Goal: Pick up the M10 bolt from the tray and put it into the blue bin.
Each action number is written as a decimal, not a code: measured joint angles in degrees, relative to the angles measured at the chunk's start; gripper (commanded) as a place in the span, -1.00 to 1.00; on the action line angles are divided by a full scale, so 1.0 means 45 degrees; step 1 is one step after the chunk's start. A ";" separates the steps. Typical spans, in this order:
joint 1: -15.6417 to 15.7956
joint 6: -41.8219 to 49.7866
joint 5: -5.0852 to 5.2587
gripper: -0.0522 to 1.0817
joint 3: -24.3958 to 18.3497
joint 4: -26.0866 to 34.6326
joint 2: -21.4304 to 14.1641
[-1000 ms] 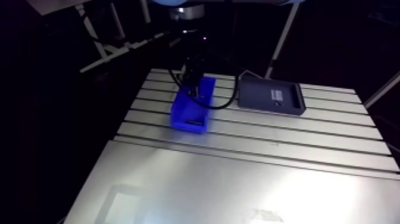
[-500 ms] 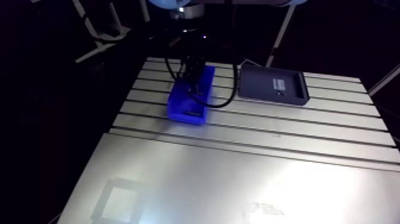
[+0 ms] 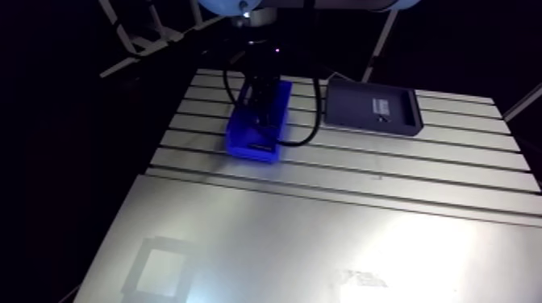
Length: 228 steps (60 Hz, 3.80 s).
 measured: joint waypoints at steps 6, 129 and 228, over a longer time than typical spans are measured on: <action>0.0005 0.0002 -0.0008 0.78 0.0006 -0.0001 0.0015; 0.0198 0.1168 0.0020 -0.89 -0.0009 0.0340 -0.1525; -0.2218 1.5292 0.0398 -0.90 -0.6436 0.9030 -0.3567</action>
